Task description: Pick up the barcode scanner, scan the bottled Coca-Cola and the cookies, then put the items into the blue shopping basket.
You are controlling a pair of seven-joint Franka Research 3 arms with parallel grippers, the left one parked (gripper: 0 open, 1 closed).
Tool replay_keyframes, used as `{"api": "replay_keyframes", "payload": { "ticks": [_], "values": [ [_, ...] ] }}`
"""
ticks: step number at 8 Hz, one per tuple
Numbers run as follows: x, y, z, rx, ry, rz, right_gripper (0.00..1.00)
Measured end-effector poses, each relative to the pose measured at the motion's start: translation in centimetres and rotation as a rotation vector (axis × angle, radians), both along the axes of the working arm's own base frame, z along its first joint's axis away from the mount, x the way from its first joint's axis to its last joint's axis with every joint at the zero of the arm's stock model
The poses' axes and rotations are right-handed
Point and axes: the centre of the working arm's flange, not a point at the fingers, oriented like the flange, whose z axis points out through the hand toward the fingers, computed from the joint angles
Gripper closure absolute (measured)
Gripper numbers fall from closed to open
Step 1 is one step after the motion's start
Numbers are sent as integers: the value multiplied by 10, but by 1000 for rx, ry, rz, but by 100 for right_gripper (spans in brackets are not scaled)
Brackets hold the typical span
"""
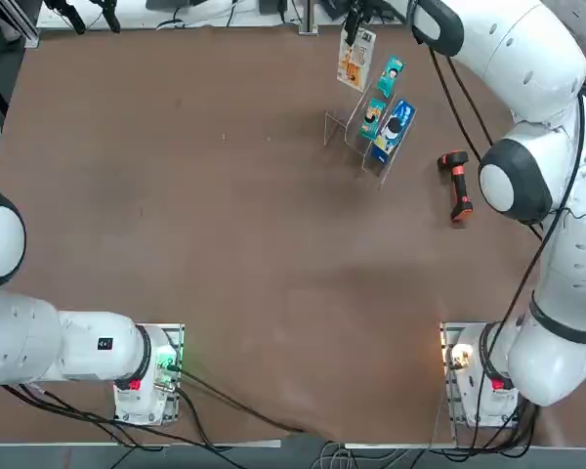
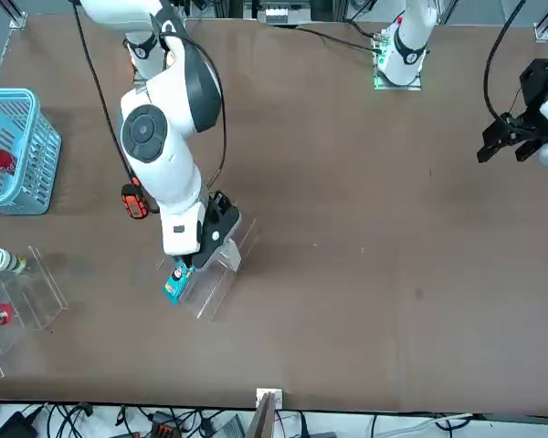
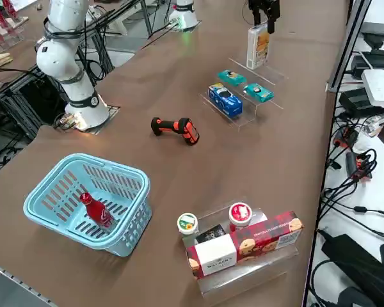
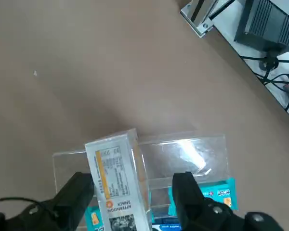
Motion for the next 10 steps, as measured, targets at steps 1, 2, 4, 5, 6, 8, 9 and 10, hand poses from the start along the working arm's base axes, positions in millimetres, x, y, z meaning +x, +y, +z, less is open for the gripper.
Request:
{"api": "replay_keyframes", "payload": {
  "ticks": [1, 2, 4, 5, 6, 8, 9, 10],
  "values": [
    [0, 1, -2, -1, 2, 1, 2],
    [0, 1, -3, -1, 4, 2, 7],
    [-2, 4, -4, 25, 20, 0, 37],
    [-2, 5, -4, 35, 26, -1, 43],
    [-3, 6, -4, 38, 29, 0, 48],
    [-3, 6, -3, 37, 33, 0, 52],
    [-3, 5, -3, 35, 37, 0, 55],
    [-3, 5, -3, 33, 39, -1, 55]
  ]
}}
